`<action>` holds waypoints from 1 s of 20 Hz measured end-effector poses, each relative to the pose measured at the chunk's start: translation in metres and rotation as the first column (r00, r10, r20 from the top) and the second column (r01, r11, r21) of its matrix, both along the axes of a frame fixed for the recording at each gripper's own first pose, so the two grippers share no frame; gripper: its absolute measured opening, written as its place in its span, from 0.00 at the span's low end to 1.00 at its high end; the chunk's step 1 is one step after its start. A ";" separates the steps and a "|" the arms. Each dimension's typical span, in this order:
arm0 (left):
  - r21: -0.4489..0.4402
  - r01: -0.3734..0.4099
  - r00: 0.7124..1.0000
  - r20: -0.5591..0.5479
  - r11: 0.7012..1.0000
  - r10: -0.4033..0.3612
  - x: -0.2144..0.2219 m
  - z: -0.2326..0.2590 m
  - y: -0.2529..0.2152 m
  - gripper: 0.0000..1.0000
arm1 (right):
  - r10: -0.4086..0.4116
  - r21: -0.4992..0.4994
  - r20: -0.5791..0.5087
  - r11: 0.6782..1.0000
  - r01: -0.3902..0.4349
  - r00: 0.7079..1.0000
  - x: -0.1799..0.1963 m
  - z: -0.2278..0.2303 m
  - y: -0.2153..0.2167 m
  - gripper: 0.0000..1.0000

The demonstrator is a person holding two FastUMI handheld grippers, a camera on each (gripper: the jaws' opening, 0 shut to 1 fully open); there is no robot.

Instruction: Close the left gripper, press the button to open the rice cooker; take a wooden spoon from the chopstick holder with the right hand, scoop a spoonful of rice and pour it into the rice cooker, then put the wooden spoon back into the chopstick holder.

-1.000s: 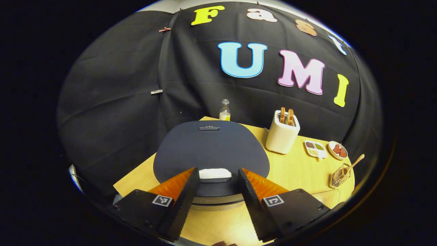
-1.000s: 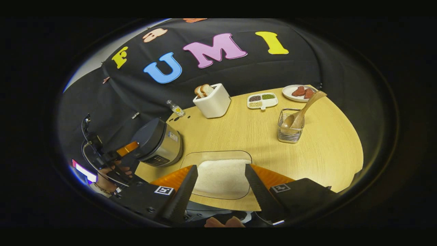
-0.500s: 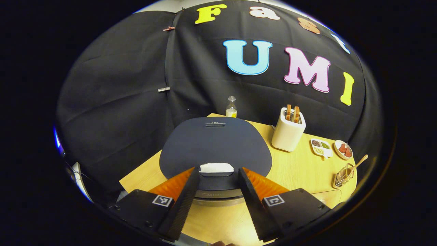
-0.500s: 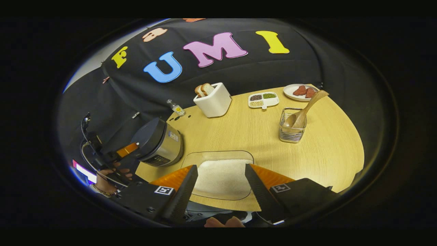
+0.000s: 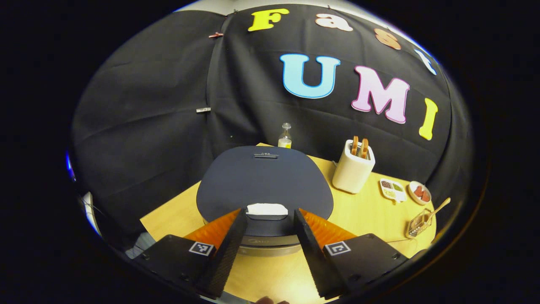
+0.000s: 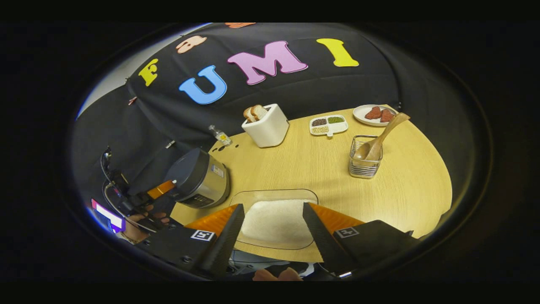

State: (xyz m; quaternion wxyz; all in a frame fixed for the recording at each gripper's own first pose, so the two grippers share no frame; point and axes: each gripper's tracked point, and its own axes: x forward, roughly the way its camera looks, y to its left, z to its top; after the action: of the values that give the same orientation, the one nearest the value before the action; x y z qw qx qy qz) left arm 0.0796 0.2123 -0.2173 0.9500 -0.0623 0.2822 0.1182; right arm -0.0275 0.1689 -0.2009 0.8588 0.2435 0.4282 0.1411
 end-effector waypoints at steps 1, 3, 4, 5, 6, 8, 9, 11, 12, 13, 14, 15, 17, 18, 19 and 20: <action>-0.016 -0.008 1.000 0.000 1.000 0.008 -0.002 0.000 -0.001 0.81 | -0.004 0.000 0.002 1.000 0.004 1.000 0.001 0.001 -0.001 0.88; -0.031 0.022 1.000 -0.003 0.999 -0.022 -0.008 0.000 -0.011 0.82 | -0.008 0.003 0.001 1.000 0.008 1.000 0.003 0.001 0.000 0.88; -0.033 0.050 0.999 -0.004 0.998 -0.050 -0.010 0.002 -0.018 0.81 | -0.009 0.003 0.002 1.000 0.009 1.000 0.004 0.002 0.000 0.88; -0.035 0.078 0.997 -0.009 0.996 -0.079 -0.012 0.003 -0.023 0.87 | -0.010 0.000 0.006 1.000 0.010 1.000 0.006 0.002 0.000 0.88; -0.038 0.102 0.995 -0.011 0.994 -0.102 -0.019 0.009 -0.029 0.81 | -0.012 -0.003 0.009 1.000 0.012 1.000 0.007 0.003 -0.001 0.88; -0.037 0.133 0.991 -0.005 0.990 -0.133 -0.022 0.012 -0.041 0.88 | -0.022 -0.005 0.008 1.000 0.022 1.000 0.010 0.002 -0.001 0.88; -0.044 0.149 0.989 -0.002 0.988 -0.149 -0.026 0.014 -0.050 0.88 | -0.030 -0.004 0.008 1.000 0.030 1.000 0.011 0.003 -0.002 0.88; -0.079 0.191 0.981 0.000 0.978 -0.192 -0.032 0.016 -0.073 0.87 | -0.044 -0.006 0.010 0.999 0.044 0.999 0.014 0.005 -0.006 0.88; -0.104 0.224 0.974 0.005 0.969 -0.225 -0.035 0.019 -0.087 0.88 | -0.049 -0.007 0.012 0.999 0.049 0.999 0.016 0.007 -0.008 0.88; -0.117 0.257 0.966 0.020 0.959 -0.256 -0.038 0.024 -0.101 0.88 | -0.058 -0.009 0.021 0.998 0.058 0.998 0.019 0.010 -0.011 0.88; -0.112 0.288 0.957 0.041 0.951 -0.285 -0.039 0.031 -0.112 0.88 | -0.071 -0.016 0.039 0.997 0.072 0.997 0.022 0.015 -0.015 0.88; -0.090 0.314 0.949 0.068 0.945 -0.309 -0.040 0.043 -0.121 0.88 | -0.082 -0.029 0.063 0.996 0.084 0.995 0.025 0.022 -0.021 0.88; -0.030 0.363 0.925 0.134 0.931 -0.357 -0.040 0.067 -0.138 0.88 | -0.100 -0.078 0.136 0.991 0.112 0.986 0.032 0.038 -0.034 0.88; -0.004 0.389 0.909 0.163 0.921 -0.383 -0.041 0.078 -0.147 0.88 | -0.106 -0.104 0.174 0.987 0.125 0.979 0.035 0.047 -0.040 0.88; 0.028 0.412 0.892 0.191 0.911 -0.410 -0.041 0.092 -0.155 0.88 | -0.112 -0.126 0.211 0.982 0.141 0.971 0.037 0.057 -0.044 0.88; 0.062 0.433 0.873 0.218 0.899 -0.435 -0.042 0.105 -0.163 0.88 | -0.115 -0.142 0.244 0.978 0.153 0.963 0.039 0.065 -0.048 0.87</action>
State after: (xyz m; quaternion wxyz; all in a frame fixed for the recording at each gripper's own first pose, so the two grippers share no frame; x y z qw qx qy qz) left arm 0.0375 0.0488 -0.1128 0.9785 -0.0053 0.1780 -0.1041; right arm 0.0119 0.1211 -0.1355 0.9277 0.1839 0.3161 0.0757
